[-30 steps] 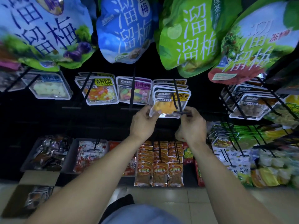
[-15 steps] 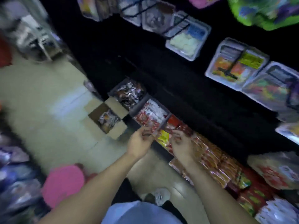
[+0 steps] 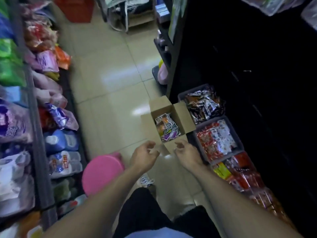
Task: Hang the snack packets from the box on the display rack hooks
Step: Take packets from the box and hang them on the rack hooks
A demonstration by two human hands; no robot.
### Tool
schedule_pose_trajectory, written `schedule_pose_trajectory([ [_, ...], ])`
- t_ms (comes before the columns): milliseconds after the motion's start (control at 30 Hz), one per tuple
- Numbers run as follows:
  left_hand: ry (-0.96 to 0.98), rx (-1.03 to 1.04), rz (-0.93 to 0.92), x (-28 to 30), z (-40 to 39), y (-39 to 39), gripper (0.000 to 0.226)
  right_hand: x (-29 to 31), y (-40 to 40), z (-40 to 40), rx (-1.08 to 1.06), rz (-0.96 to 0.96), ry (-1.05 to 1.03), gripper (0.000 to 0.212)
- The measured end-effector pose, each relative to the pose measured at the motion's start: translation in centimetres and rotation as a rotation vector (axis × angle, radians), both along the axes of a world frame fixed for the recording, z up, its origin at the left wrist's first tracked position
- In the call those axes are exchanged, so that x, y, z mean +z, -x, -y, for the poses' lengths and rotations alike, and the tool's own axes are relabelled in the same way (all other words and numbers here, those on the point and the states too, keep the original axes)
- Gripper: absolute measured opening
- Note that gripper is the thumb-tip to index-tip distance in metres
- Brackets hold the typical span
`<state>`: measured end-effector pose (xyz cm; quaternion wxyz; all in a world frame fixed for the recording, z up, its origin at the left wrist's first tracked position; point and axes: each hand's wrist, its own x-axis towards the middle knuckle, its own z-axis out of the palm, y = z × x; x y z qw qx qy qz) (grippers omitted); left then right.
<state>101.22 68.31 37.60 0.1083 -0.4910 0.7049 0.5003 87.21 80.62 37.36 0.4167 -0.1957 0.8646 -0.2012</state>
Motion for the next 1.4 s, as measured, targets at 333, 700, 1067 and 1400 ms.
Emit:
schedule_pose_trajectory([
  [333,0.121,-0.21,-0.019,-18.7,7.1,10.2,0.05,-22.6,7.9,9.3,0.022,0.006,-0.2,0.038],
  [700,0.557,-0.348,0.048,-43.7,8.8,14.1,0.095,-50.0,15.5,17.1,0.048,-0.075,-0.258,0.105],
  [1067,0.545,-0.195,-0.136,-46.2,7.8,14.9,0.095,-53.8,13.5,20.5,-0.061,-0.066,0.016,0.054],
  [1400,0.487,-0.338,-0.054,-45.1,8.8,14.0,0.101,-51.0,13.1,19.9,-0.271,-0.001,-0.054,0.028],
])
